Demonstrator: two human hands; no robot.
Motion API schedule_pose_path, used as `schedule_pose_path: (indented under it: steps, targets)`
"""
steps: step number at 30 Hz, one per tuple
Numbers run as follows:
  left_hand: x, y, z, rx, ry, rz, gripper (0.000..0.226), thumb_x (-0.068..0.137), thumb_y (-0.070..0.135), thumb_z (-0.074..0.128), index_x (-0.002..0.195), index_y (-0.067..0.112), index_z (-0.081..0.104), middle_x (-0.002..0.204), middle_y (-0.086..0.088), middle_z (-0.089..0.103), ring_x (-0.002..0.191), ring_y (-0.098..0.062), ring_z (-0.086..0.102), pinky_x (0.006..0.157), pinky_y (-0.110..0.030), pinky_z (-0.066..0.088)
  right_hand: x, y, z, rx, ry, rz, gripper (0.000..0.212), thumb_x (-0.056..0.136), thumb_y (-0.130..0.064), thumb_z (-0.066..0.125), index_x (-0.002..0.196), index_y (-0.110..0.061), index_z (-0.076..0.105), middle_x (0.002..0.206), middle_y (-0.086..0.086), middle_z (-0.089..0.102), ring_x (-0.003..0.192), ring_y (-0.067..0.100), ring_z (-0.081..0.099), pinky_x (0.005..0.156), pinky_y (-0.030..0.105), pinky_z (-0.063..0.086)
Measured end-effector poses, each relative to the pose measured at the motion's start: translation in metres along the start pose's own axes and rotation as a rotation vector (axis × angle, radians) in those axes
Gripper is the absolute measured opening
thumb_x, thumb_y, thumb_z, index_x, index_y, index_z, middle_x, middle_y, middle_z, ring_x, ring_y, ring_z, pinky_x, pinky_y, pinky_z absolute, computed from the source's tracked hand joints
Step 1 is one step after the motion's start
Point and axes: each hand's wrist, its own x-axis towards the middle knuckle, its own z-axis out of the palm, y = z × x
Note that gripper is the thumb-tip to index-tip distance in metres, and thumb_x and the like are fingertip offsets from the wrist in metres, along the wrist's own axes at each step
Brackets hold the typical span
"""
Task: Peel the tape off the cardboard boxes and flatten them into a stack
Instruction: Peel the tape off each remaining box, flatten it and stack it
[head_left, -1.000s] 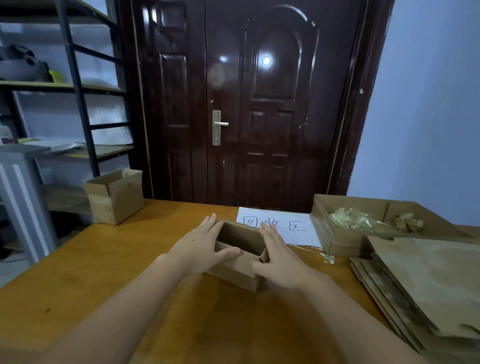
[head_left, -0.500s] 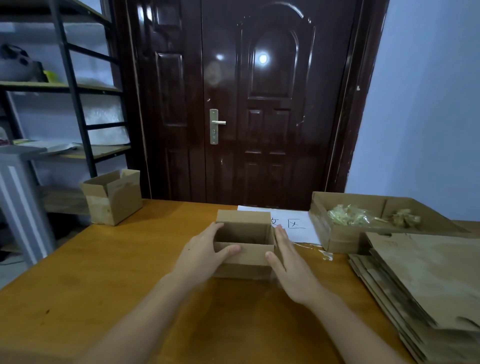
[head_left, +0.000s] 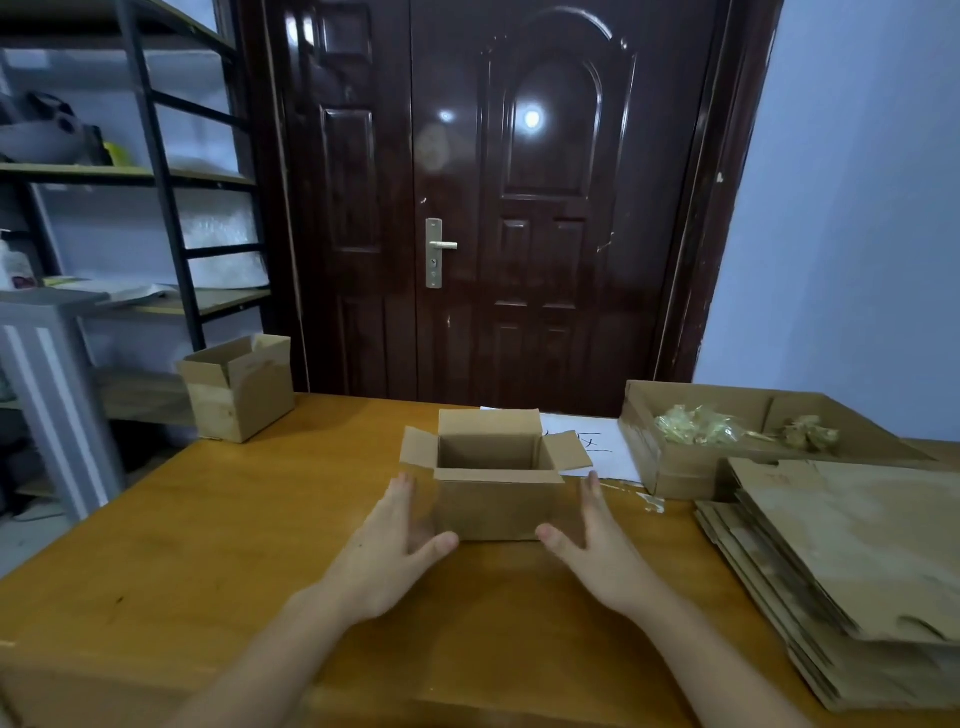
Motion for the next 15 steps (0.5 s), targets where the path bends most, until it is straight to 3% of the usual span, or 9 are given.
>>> schedule_pose_path:
  steps: [2,5,7,9,12,15]
  targets:
    - [-0.001,0.007,0.009,0.075,-0.042,0.038,0.108,0.083,0.086,0.033,0.163,0.029,-0.012,0.172,0.006,-0.005,0.158,-0.013,0.002,0.125,-0.035,0.013,0.001,-0.005,0.008,-0.057,-0.071,-0.030,0.097,0.090,-0.071,0.055,0.161,-0.040,-0.004,0.166,-0.014,-0.024,0.152,0.014,0.023,0.122,0.038,0.028]
    - [0.002,0.014,0.017,0.089,-0.049,0.057,0.100,0.095,0.073,0.042,0.163,0.026,-0.015,0.173,0.003,-0.002,0.158,-0.015,0.003,0.126,-0.034,0.011,0.006,-0.012,0.014,-0.071,-0.073,-0.053,0.097,0.095,-0.046,0.067,0.163,-0.034,-0.001,0.167,-0.016,-0.017,0.145,0.009,0.038,0.115,0.022,0.033]
    - [0.004,0.015,0.017,0.140,-0.014,0.051,0.103,0.096,0.062,0.058,0.163,0.024,-0.009,0.171,-0.001,0.013,0.155,-0.019,0.020,0.126,-0.037,0.023,0.009,-0.016,0.013,-0.065,-0.007,-0.064,0.098,0.094,-0.035,0.071,0.163,-0.032,0.002,0.169,-0.017,-0.007,0.148,0.009,0.032,0.115,0.022,0.032]
    - [0.008,0.016,0.016,0.164,0.073,0.091,0.098,0.094,0.051,0.067,0.162,0.024,0.002,0.159,0.001,0.034,0.141,-0.015,0.042,0.116,-0.035,0.040,0.008,-0.019,0.009,-0.055,0.082,-0.103,0.095,0.093,-0.025,0.073,0.163,-0.032,0.008,0.170,-0.014,0.008,0.152,0.010,0.024,0.121,0.029,0.027]
    - [0.012,0.018,0.010,0.017,0.158,0.166,0.069,0.100,0.051,0.057,0.154,0.032,0.018,0.143,0.013,0.044,0.114,-0.003,0.055,0.095,-0.026,0.050,0.006,-0.021,0.000,-0.001,0.168,-0.148,0.088,0.094,-0.017,0.072,0.161,-0.034,0.018,0.162,-0.015,0.031,0.149,0.008,0.030,0.120,0.031,0.032]
    - [0.013,0.023,0.008,-0.074,0.164,0.185,0.066,0.100,0.067,0.039,0.156,0.040,0.017,0.140,0.029,0.034,0.109,0.010,0.048,0.096,-0.020,0.045,0.000,-0.027,-0.009,0.097,0.231,-0.166,0.071,0.100,-0.025,0.064,0.158,-0.037,0.026,0.146,-0.024,0.044,0.138,0.001,0.042,0.108,0.022,0.039]
